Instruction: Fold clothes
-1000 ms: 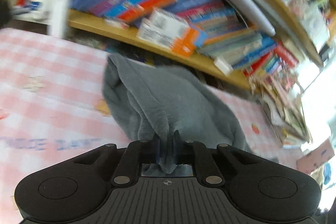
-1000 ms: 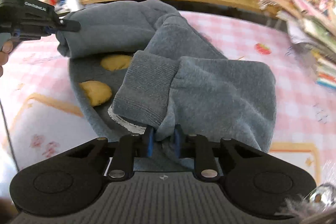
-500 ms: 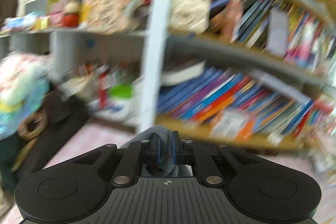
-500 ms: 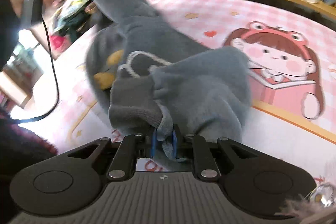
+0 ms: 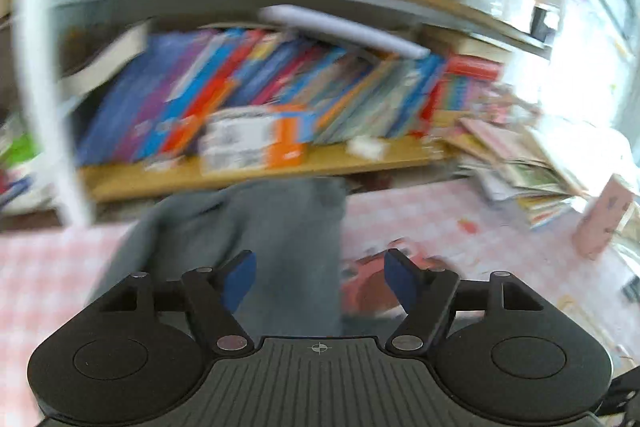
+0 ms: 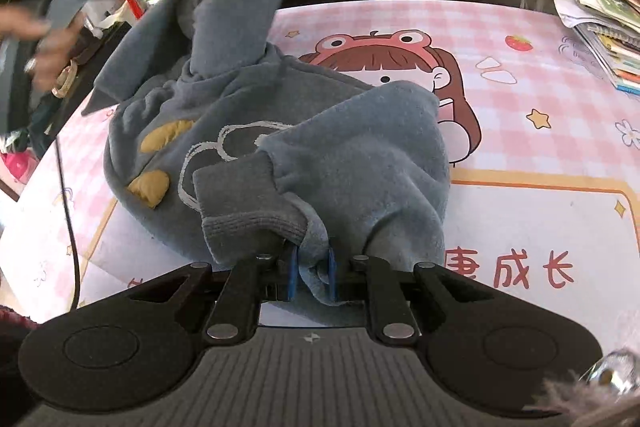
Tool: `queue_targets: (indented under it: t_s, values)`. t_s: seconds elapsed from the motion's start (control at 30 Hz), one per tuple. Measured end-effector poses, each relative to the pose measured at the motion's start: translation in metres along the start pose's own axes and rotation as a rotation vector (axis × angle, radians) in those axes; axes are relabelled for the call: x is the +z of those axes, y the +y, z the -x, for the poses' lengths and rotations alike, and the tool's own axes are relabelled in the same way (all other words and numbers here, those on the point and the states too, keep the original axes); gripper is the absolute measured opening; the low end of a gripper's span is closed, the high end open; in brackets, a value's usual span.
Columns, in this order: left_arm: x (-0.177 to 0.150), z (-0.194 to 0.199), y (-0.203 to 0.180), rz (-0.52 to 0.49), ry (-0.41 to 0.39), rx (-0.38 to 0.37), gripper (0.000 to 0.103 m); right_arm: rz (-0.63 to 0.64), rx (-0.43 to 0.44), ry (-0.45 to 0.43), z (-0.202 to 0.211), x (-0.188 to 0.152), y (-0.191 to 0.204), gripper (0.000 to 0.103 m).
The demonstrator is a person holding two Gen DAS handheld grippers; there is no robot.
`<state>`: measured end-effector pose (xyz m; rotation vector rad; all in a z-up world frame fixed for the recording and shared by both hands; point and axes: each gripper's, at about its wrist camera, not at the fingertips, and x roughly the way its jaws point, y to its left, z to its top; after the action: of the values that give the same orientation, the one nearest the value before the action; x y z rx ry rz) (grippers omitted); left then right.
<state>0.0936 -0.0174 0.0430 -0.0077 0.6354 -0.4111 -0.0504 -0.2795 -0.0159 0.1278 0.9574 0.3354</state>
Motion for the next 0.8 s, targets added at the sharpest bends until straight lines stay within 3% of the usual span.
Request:
queue_targets:
  t_s: [0.2,0.33,0.53,0.63,0.73,0.8]
  values:
    - [-0.063,0.051,0.073,0.212,0.062,0.156,0.070,-0.020,-0.006,0.021,-0.008,0.001,-0.002,0.014]
    - [-0.095,0.058,0.110,0.412,0.134,0.250,0.068,-0.022,-0.014,0.023,-0.016,0.006,-0.001,0.015]
    - [-0.105,0.047,0.140,0.598,0.120,0.238,0.068,-0.065,-0.088,-0.085,0.000,0.007,-0.009,0.013]
    - [-0.107,0.033,0.151,0.662,0.143,0.246,0.064,-0.196,-0.142,-0.198,0.022,0.006,-0.030,0.013]
    - [-0.108,0.019,0.152,0.703,0.175,0.242,0.052,-0.415,-0.175,-0.315,0.049,-0.001,-0.064,0.013]
    - [-0.108,0.013,0.148,0.702,0.189,0.237,0.051,-0.561,-0.226,-0.357,0.062,-0.010,-0.089,0.013]
